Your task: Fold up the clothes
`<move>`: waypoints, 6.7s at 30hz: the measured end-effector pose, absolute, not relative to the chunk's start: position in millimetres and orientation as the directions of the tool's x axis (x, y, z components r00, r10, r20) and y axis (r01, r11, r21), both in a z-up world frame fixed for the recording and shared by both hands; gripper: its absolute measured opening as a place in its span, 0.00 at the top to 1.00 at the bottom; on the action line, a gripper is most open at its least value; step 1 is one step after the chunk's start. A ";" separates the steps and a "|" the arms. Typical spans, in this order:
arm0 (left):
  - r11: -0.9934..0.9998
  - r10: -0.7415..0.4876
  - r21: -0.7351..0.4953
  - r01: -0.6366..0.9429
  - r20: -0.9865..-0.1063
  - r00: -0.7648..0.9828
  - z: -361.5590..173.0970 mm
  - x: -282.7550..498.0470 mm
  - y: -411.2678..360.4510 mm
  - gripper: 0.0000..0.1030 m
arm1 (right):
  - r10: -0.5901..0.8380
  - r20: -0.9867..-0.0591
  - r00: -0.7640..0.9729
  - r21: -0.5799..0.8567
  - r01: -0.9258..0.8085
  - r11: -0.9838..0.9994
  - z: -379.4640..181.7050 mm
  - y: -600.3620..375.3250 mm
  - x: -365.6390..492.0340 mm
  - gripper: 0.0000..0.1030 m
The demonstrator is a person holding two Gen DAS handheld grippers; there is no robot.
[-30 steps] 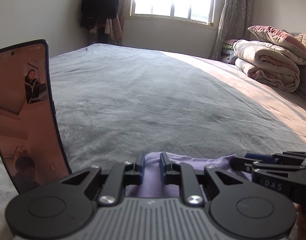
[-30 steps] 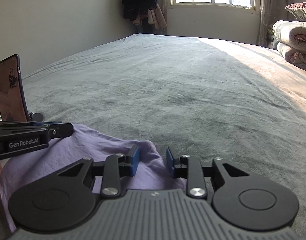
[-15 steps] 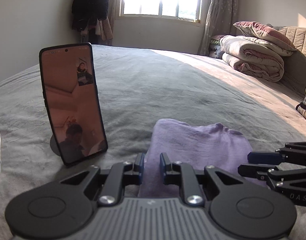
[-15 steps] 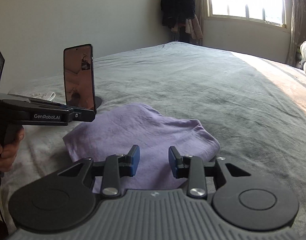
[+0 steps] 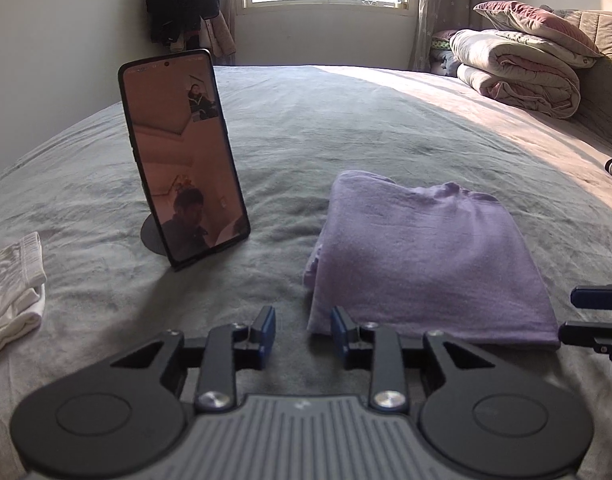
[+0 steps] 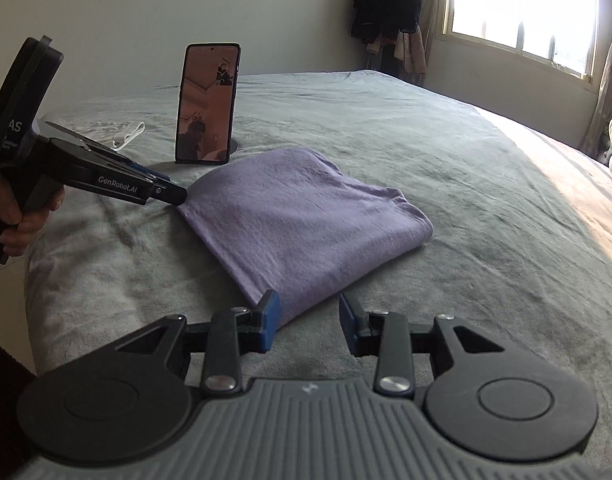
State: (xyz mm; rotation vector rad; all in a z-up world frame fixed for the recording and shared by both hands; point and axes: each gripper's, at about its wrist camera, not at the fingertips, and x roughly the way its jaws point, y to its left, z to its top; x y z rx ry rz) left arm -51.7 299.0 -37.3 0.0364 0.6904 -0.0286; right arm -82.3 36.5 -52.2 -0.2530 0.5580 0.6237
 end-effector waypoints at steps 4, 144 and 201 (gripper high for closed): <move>0.998 -0.058 -0.032 0.049 -0.652 0.756 -29.4 -49.9 302.6 0.45 | 0.500 -0.589 0.635 0.025 -0.604 0.797 -47.9 30.1 -77.0 0.53; 0.737 -0.616 -0.544 0.401 -0.296 0.730 40.4 204.2 -345.8 0.70 | -0.046 -0.332 0.942 0.344 0.166 0.924 58.3 -616.1 111.1 0.74; 0.858 -0.474 -0.149 0.491 -0.599 0.646 110.8 2.7 -278.6 0.01 | -0.290 -0.435 0.852 0.197 0.404 0.893 87.5 -477.2 -101.7 0.11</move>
